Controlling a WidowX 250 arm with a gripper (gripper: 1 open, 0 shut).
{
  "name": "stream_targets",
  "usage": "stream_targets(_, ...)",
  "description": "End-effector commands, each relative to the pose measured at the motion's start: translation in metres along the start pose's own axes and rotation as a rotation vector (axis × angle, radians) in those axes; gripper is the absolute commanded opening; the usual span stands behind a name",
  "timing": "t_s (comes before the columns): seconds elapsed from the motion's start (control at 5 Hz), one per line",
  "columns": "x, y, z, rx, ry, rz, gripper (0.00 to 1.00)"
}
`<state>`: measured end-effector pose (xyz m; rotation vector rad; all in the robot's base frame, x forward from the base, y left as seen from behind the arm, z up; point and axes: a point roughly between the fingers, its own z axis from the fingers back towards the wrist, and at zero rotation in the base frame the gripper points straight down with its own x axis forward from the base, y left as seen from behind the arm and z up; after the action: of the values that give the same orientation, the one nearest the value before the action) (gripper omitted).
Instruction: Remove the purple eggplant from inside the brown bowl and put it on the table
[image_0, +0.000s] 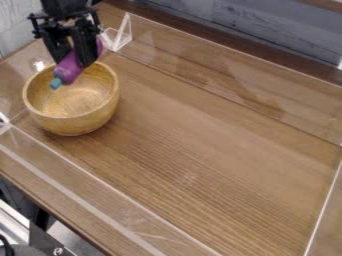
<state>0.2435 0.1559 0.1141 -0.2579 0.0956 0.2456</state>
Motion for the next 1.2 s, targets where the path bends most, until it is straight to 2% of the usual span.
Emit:
stream_targets(0.0,-0.001,-0.015,0.032,0.028,-0.086,-0.040,0.00)
stream_targets(0.2,-0.003,-0.032,0.027,0.028,-0.077,-0.071,0.00)
stream_targets(0.8,-0.010,-0.060,0.023,0.027,-0.058,-0.144,0.00)
stream_targets(1.0,-0.012,-0.073,0.016,0.031,-0.050,-0.177,0.00)
